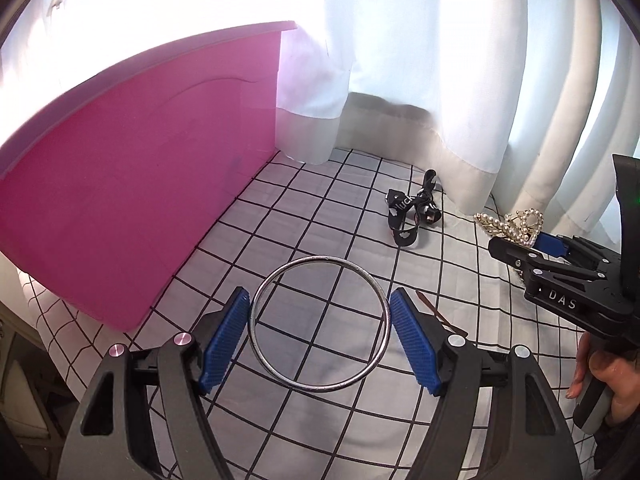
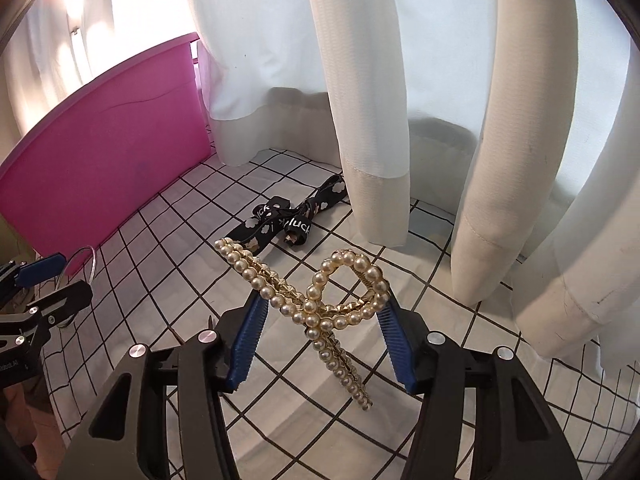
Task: Organize jewelry
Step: 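Carry the bangle with the left tool over the pink tub while the right tool carries the pearl clip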
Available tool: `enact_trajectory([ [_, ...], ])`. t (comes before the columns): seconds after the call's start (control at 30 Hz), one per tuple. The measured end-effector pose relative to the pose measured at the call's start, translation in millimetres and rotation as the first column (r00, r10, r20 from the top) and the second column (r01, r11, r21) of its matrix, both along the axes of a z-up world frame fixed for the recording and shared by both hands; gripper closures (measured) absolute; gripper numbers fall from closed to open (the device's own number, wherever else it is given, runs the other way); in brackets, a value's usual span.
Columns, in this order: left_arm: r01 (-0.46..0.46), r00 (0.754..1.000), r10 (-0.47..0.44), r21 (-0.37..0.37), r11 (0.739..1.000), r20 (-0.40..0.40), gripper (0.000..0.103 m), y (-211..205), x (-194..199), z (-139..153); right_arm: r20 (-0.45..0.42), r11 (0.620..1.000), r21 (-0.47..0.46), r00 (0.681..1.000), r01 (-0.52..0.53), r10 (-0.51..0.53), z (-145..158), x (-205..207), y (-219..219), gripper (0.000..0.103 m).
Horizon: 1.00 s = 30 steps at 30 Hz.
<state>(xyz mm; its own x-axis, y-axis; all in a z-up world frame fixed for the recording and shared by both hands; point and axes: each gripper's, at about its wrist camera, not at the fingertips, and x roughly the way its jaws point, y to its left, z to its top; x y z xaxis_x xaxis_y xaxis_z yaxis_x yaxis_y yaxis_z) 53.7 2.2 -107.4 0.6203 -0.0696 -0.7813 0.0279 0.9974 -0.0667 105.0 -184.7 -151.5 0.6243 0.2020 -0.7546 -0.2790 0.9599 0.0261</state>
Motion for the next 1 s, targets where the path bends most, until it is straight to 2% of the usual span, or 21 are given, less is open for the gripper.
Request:
enact_trajectory([
  [0.3, 0.063, 0.994, -0.060, -0.030, 0.998, 0.092, 0.033, 15.5, -7.6, 61.2, 0.058, 0.997, 0.027, 0.996, 0.069, -0.071, 58.4, -34.1, 8.8, 0.049],
  [0.67, 0.096, 0.966, -0.077, -0.067, 0.993, 0.245, 0.033, 55.6, -4.7, 143.8, 0.174, 0.996, 0.060, 0.981, 0.070, -0.080, 142.0, -66.5, 51.5, 0.049],
  [0.83, 0.050, 0.957, -0.029, -0.069, 0.996, 0.287, 0.033, 92.6, -0.5, 168.8, 0.234, 0.996, 0.083, 0.971, 0.022, -0.041, 173.4, -62.3, 88.6, 0.049],
  [1.0, -0.024, 0.952, 0.035, -0.042, 0.999, 0.303, 0.033, 137.4, 5.2, 177.1, 0.264, 0.994, 0.088, 0.964, -0.058, 0.033, 200.4, -52.4, 135.0, 0.049],
])
